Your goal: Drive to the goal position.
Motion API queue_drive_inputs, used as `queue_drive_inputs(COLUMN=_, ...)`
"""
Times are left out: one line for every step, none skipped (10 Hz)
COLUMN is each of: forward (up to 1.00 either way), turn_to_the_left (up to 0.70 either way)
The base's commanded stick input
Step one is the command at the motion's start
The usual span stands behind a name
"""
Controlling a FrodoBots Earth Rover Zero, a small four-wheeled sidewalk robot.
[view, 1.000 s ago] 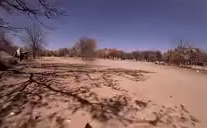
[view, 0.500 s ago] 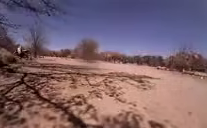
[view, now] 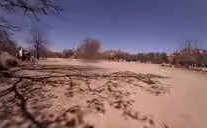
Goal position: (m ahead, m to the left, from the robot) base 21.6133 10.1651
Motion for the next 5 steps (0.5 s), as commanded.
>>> queue_drive_inputs(forward=1.00, turn_to_the_left=0.00)
queue_drive_inputs(forward=1.00, turn_to_the_left=0.00)
queue_drive_inputs(forward=1.00, turn_to_the_left=0.00)
queue_drive_inputs(forward=1.00, turn_to_the_left=0.00)
queue_drive_inputs(forward=1.00, turn_to_the_left=0.00)
